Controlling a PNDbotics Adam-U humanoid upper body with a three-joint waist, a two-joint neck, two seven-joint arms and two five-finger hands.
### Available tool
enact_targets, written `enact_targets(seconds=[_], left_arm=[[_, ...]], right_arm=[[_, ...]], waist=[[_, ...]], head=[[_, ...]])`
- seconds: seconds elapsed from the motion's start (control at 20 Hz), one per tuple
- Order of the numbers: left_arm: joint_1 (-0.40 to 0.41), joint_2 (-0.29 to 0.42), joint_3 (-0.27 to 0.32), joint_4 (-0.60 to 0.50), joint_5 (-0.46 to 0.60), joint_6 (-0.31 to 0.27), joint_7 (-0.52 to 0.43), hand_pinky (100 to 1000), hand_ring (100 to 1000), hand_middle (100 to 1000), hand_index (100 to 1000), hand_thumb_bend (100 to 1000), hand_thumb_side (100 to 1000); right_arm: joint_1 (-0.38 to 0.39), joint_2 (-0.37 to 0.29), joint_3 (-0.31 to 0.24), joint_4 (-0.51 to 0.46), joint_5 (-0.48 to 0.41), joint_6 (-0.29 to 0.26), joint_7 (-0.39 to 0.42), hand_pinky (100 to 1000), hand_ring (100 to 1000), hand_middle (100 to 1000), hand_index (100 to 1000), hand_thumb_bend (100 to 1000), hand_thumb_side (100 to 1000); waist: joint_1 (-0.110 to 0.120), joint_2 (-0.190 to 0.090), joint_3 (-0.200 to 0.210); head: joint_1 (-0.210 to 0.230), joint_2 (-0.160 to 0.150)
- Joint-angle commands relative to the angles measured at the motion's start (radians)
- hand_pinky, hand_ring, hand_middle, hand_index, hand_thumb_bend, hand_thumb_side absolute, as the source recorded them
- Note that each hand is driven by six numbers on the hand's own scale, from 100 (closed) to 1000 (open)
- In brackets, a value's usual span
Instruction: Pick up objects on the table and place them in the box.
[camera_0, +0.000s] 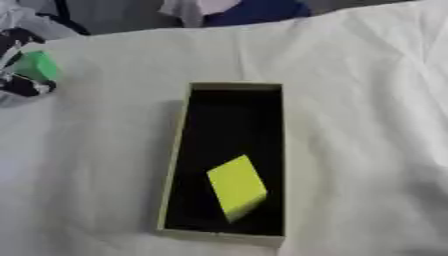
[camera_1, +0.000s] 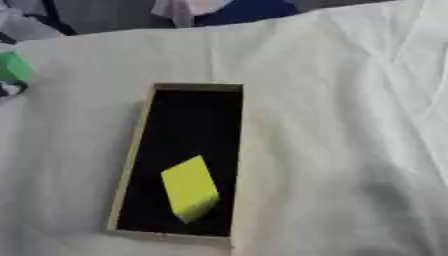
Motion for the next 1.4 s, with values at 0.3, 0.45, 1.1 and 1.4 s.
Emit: enact_targets(seconds=[0.3,0.45,1.1,1.4], left_arm=[[-0.010,0.058,0.011,0.013,0.002,0.024,-0.016,727,866,879,884,483,100],[-0.007,0.058,0.013,0.026,0.009,0.034,-0.019,668,825,870,889,460,100],[0.000,0.052,0.005,0.056,-0.031,0.029,0.039,462,598,680,778,449,100],[-0.002,0.046,0.004,0.035,-0.014,0.002,0.034,367,506,609,747,426,100]], right_arm=[[0.000,-0.015,0.002,-0.011,0.012,0.003,-0.002,832,845,537,830,100,776],[-0.003,-0.014,0.004,-0.011,0.013,0.002,-0.001,832,845,537,829,100,776],[-0.004,-0.008,0.009,-0.011,0.022,0.001,-0.002,833,845,535,829,100,780],[0.001,-0.006,0.008,-0.011,0.021,0.007,-0.007,834,845,535,829,100,775]], waist=[[-0.004,-0.015,-0.008],[-0.003,-0.010,-0.012],[-0.002,0.004,-0.025],[-0.005,-0.009,-0.017]], head=[[-0.001,-0.018],[0.001,-0.027],[0.005,-0.039],[-0.003,-0.025]])
